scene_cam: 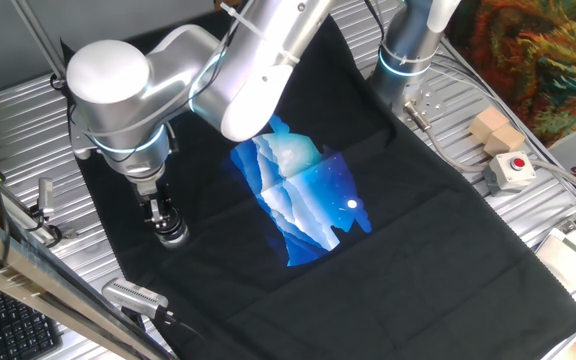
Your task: Screw the lid onto the jar
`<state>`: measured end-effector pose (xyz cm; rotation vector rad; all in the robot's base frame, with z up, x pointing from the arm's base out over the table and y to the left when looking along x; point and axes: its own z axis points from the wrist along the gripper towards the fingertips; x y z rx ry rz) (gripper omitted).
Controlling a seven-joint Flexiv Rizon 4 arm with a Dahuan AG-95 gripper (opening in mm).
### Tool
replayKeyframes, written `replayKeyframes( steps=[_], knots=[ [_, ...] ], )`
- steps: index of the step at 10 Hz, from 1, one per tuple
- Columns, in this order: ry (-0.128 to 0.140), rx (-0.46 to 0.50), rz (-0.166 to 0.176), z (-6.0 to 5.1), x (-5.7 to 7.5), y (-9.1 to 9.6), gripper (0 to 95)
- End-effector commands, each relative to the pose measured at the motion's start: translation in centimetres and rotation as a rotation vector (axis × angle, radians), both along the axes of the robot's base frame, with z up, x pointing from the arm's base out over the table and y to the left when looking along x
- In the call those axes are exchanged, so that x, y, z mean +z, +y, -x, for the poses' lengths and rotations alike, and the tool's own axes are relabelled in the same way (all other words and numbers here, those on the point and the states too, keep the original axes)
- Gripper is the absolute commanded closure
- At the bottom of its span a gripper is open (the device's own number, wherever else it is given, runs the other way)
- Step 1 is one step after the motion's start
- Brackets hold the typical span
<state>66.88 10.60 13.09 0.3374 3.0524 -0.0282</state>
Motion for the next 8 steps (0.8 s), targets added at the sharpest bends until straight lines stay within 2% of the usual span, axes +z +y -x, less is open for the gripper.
replayKeyframes(
  steps=[1, 3, 8],
  knots=[
    [0.003, 0.061, -0.001, 0.01, 0.02, 0.0, 38.0],
    [0.001, 0.078, -0.004, 0.01, 0.02, 0.01, 0.0],
    [-0.003, 0.087, -0.005, 0.02, 0.03, 0.01, 0.0]
  ],
)
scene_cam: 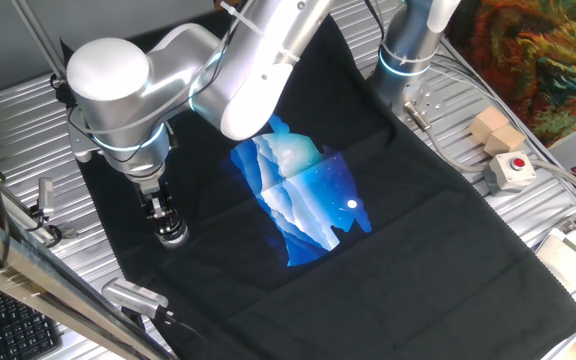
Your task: Screw the lid onto the jar
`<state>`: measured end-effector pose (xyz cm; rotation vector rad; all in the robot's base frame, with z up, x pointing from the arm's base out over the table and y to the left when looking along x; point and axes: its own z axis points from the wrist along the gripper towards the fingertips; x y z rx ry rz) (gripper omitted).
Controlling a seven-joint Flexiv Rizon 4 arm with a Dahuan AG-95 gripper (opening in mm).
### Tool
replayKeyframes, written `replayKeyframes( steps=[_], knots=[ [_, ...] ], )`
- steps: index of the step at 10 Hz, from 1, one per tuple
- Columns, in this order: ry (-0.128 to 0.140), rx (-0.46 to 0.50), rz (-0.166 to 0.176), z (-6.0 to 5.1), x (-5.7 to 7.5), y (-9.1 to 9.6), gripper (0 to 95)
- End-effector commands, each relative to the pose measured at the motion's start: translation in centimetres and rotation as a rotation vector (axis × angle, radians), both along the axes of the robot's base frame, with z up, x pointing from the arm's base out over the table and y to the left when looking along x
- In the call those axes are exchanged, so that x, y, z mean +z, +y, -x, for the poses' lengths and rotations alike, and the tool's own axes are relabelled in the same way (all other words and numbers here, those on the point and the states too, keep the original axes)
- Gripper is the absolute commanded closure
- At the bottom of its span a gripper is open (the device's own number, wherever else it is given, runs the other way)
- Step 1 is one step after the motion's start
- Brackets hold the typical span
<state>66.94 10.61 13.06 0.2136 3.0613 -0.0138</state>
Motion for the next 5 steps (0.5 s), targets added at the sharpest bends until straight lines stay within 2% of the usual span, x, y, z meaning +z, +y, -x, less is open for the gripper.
replayKeyframes(
  steps=[1, 5],
  knots=[
    [-0.002, 0.016, 0.004, 0.07, 0.12, 0.01, 0.0],
    [-0.007, 0.044, 0.008, 0.07, 0.21, 0.01, 0.0]
  ],
)
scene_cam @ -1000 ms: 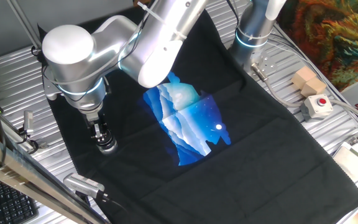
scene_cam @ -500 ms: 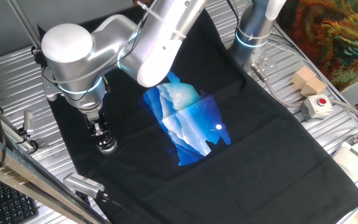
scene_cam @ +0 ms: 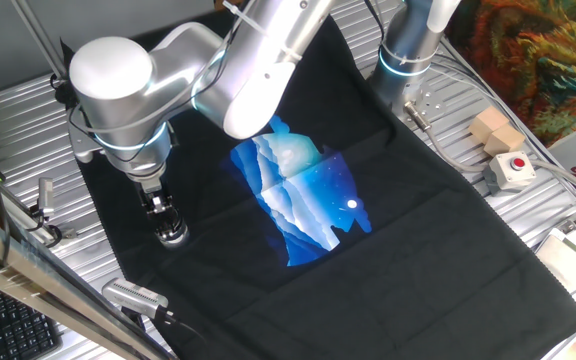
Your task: Screw the lid onto the jar
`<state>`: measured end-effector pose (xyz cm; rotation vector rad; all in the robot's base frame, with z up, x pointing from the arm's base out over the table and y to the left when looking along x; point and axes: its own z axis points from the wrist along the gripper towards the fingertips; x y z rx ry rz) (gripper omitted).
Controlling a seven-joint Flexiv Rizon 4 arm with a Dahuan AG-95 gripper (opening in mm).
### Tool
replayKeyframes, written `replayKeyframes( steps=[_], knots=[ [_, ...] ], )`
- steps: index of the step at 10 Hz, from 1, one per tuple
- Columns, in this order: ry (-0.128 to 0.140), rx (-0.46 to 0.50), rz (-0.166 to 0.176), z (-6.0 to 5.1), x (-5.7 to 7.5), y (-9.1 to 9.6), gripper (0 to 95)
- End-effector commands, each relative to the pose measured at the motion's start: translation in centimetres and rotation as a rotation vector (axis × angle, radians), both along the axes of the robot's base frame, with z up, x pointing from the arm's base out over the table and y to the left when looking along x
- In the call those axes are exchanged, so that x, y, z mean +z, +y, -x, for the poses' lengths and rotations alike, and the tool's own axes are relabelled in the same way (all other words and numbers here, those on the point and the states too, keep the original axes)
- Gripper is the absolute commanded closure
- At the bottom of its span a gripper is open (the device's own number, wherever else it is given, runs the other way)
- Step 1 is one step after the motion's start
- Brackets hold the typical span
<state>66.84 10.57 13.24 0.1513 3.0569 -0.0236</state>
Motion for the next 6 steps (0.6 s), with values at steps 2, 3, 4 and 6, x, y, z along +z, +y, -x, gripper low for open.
replayKeyframes(
  steps=[2, 3, 4, 6],
  knots=[
    [0.001, 0.007, 0.003, -0.04, 0.03, 0.03, 0.0],
    [0.002, 0.007, 0.008, -0.04, 0.03, 0.02, 0.0],
    [0.001, 0.007, 0.009, -0.05, 0.04, 0.01, 0.0],
    [0.001, 0.005, 0.009, -0.1, 0.15, -0.16, 0.0]
  ],
)
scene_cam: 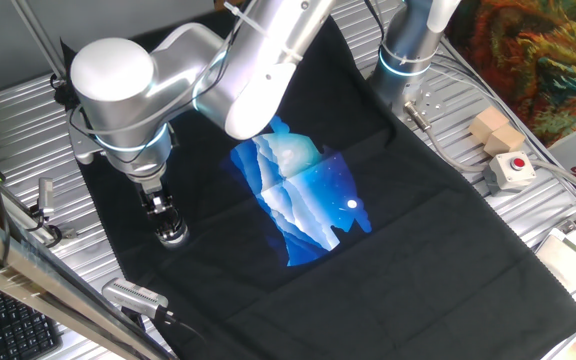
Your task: Screw the lid onto the jar
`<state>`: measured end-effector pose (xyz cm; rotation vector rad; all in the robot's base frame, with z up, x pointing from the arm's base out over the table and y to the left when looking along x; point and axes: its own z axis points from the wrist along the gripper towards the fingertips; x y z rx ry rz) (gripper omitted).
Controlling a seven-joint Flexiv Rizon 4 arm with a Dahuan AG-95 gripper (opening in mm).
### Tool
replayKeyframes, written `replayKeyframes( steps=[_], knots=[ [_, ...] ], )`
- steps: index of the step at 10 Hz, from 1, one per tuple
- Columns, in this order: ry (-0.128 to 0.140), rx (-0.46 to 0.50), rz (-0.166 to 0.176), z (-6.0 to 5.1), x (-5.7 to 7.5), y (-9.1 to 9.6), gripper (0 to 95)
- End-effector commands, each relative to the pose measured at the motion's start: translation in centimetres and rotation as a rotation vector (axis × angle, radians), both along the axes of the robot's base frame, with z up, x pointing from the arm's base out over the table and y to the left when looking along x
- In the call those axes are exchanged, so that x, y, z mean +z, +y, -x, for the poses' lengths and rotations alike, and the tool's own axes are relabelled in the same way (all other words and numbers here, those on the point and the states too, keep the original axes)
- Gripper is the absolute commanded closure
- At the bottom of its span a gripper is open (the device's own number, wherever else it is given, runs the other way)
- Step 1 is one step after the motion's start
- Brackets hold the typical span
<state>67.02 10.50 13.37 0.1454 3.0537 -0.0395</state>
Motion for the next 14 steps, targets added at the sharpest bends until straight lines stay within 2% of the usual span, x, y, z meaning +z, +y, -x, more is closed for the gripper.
replayKeyframes(
  steps=[1, 4, 6, 8, 10, 11, 14],
  knots=[
    [0.005, 0.004, -0.001, 0.07, 0.04, -0.14, 0.0],
    [0.005, 0.026, -0.005, -0.07, 0.19, -0.28, 0.0],
    [0.019, 0.031, -0.007, -0.46, 0.57, 0.0, 0.0],
    [0.009, 0.047, -0.006, -0.52, 0.64, 0.05, 0.0],
    [0.015, 0.101, 0.0, -0.53, 0.66, 0.06, 0.0],
    [0.021, 0.121, 0.0, -0.53, 0.71, 0.07, 19.0],
    [0.032, 0.132, -0.001, -0.54, 0.73, 0.07, 19.0]
  ],
)
